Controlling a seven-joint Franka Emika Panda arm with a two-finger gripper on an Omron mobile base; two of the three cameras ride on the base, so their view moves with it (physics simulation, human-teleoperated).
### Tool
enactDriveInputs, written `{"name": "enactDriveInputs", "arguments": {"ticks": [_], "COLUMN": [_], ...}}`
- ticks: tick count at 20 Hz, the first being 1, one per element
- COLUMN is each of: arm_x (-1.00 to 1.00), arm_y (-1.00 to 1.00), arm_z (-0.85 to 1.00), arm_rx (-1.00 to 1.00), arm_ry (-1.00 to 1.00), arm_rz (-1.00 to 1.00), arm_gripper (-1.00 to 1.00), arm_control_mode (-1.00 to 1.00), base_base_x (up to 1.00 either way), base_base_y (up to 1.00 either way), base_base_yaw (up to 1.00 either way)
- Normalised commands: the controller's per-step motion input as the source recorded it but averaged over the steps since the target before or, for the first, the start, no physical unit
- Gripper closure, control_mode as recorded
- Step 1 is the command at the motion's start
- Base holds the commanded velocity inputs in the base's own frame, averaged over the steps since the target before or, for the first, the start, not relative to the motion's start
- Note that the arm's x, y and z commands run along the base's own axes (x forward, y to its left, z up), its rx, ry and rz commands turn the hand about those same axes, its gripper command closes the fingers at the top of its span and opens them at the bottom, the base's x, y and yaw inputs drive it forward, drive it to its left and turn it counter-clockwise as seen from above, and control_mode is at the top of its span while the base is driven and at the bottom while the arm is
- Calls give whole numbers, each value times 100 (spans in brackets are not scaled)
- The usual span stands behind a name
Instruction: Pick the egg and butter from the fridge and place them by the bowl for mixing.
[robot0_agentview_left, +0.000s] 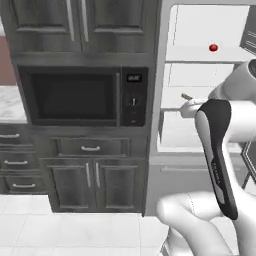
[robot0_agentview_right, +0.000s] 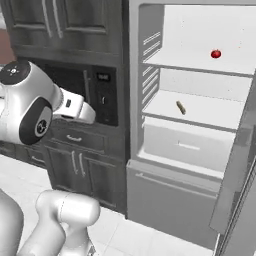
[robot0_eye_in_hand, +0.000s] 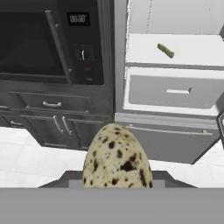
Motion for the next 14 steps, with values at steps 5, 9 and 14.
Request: {"name": "enactDriveInputs", "arguments": {"ticks": [5, 9, 14], "arm_x": [0, 0, 0], "arm_y": [0, 0, 0], "arm_z": [0, 0, 0], "arm_rx": [0, 0, 0], "arm_ry": [0, 0, 0], "arm_rz": [0, 0, 0], "arm_gripper": [100, 100, 100], "arm_control_mode": [100, 100, 100], "base_base_x": [-28, -26, -17], "base_base_y": [57, 51, 54], "base_base_yaw": [97, 99, 96]}}
